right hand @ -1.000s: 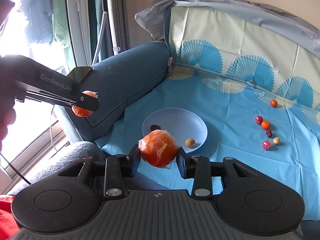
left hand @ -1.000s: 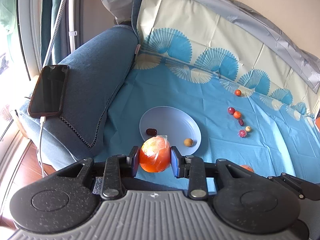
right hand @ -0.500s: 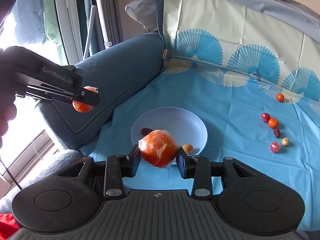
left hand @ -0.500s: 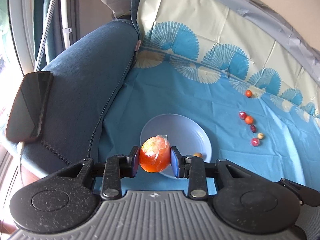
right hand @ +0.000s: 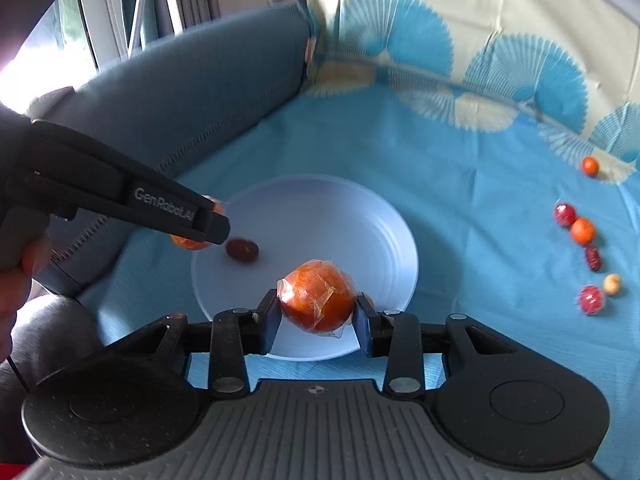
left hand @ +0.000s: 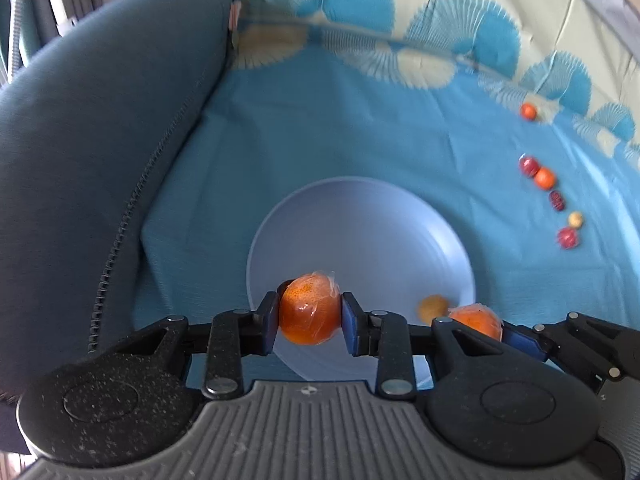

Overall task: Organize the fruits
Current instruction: 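Carry both tangerines over the blue plate and open both grippers to release them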

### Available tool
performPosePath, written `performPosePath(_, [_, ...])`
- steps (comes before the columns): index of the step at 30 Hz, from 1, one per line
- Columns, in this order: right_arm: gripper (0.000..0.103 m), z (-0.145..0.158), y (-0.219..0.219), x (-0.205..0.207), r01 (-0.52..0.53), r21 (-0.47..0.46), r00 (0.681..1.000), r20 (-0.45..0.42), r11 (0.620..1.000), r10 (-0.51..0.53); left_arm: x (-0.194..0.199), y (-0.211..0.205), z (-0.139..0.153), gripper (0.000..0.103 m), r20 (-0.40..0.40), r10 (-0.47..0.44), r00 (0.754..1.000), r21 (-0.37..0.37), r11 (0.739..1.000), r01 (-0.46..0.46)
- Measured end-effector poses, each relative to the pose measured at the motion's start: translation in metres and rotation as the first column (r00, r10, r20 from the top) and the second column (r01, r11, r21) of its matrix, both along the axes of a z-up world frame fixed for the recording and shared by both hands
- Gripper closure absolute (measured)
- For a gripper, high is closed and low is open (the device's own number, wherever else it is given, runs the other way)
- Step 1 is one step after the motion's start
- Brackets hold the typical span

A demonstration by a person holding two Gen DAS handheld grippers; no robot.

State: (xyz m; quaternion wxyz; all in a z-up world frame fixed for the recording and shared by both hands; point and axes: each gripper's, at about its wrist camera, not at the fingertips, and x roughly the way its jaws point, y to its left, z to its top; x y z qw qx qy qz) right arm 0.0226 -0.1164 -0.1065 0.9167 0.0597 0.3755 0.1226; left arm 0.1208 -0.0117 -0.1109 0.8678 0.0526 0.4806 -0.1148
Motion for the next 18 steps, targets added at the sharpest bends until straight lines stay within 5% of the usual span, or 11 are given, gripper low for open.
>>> performPosePath(3, [0.063, -0.012, 0.002, 0.012, -0.003, -0.013, 1.000, -0.027, 1.000, 0.002, 0.010, -0.002, -0.011, 0.066, -0.016, -0.020, 1.000, 0.005, 1.000, 0.020])
performPosePath(4, [0.063, -0.015, 0.003, 0.015, -0.002, -0.014, 1.000, -0.030, 1.000, 0.002, 0.012, -0.001, -0.012, 0.059, -0.014, -0.024, 1.000, 0.001, 1.000, 0.024])
performPosePath(5, [0.062, -0.017, 0.003, 0.018, -0.005, -0.011, 0.999, -0.034, 1.000, 0.005, 0.014, 0.000, -0.011, 0.048, -0.006, -0.028, 1.000, -0.005, 1.000, 0.028])
performPosePath(7, [0.048, -0.018, 0.002, 0.023, -0.014, 0.001, 0.999, -0.030, 1.000, 0.014, 0.013, 0.001, -0.003, 0.001, 0.036, -0.013, 0.999, -0.001, 1.000, 0.013])
performPosePath(10, [0.013, -0.007, 0.000, 0.020, -0.003, -0.003, 1.000, 0.023, 1.000, 0.003, 0.001, 0.005, 0.015, 0.000, 0.134, 0.014, 0.991, 0.003, 1.000, -0.015])
performPosePath(11, [0.009, -0.002, 0.000, 0.015, -0.007, -0.011, 1.000, 0.030, 1.000, 0.007, -0.004, 0.006, 0.020, 0.000, 0.131, 0.002, 0.991, 0.018, 1.000, -0.004])
performPosePath(18, [0.003, 0.026, -0.008, -0.049, 0.011, 0.000, 1.000, -0.029, 1.000, -0.010, -0.070, 0.038, 0.043, 0.000, 0.097, 0.051, 0.994, 0.018, 0.998, -0.053])
